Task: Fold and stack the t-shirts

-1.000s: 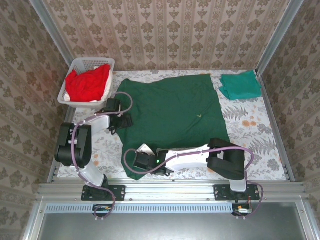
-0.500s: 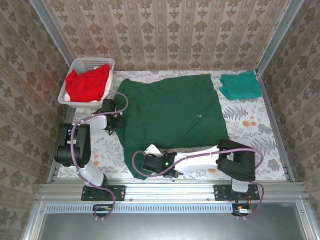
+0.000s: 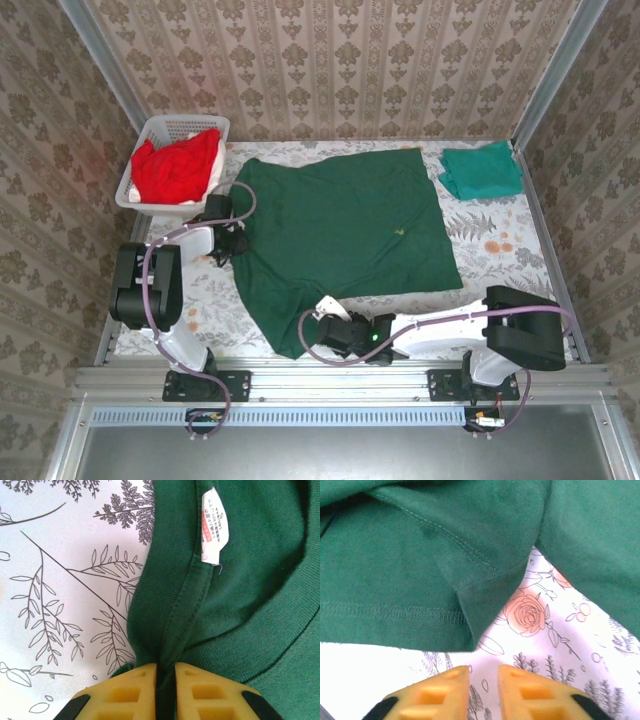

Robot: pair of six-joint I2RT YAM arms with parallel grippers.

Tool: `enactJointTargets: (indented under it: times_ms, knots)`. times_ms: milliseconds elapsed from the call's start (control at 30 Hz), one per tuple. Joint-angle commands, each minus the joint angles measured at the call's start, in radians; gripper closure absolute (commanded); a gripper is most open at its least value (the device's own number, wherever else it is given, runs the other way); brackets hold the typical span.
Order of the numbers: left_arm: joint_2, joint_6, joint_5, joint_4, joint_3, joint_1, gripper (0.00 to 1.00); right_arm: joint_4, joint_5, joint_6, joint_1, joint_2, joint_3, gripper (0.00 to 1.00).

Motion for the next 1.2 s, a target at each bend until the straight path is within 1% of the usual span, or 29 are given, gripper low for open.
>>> enactJointTargets:
  times_ms: [0,33,133,233,333,500,633,700,733,833,900,1000,1167]
  knots:
    - [0.032,0.007,-0.011,-0.061,0.003,0.006,0.83,0.044,0.013,-0.065,0.022,-0.057,0.012,0.65]
    - [0.031,0.005,-0.010,-0.061,0.001,0.006,0.82,0.068,-0.001,-0.090,0.022,-0.046,0.027,0.63]
    - [0.034,0.005,-0.007,-0.055,0.001,0.006,0.81,0.093,-0.081,-0.156,0.022,0.044,0.119,0.64]
    - [0.035,0.008,-0.004,-0.051,0.000,0.006,0.81,0.079,-0.137,-0.164,0.021,0.162,0.219,0.66]
    - [0.034,0.010,0.002,-0.047,-0.001,0.006,0.80,0.095,-0.201,-0.155,0.030,0.253,0.276,0.65]
    - [0.036,0.015,0.008,-0.044,0.000,0.006,0.80,0.072,-0.202,-0.132,0.042,0.379,0.364,0.66]
    - [0.036,0.017,0.011,-0.044,-0.001,0.007,0.80,0.066,-0.257,-0.125,0.043,0.413,0.396,0.66]
    - [0.033,0.017,0.013,-0.044,-0.003,0.007,0.80,0.050,-0.265,-0.126,0.053,0.422,0.406,0.66]
    - [0.033,0.018,0.014,-0.044,-0.005,0.007,0.80,0.048,-0.272,-0.130,0.060,0.425,0.408,0.67]
    - [0.032,0.013,0.013,-0.042,-0.006,0.007,0.80,0.054,-0.307,-0.131,0.082,0.429,0.409,0.82]
    - [0.032,0.013,0.012,-0.041,-0.006,0.007,0.80,0.052,-0.311,-0.135,0.099,0.430,0.412,0.87]
    - [0.031,0.013,0.011,-0.042,-0.007,0.007,0.80,0.042,-0.297,-0.149,0.116,0.418,0.412,0.99]
    - [0.030,0.012,0.013,-0.042,-0.008,0.007,0.80,0.013,-0.304,-0.180,0.134,0.351,0.411,1.00]
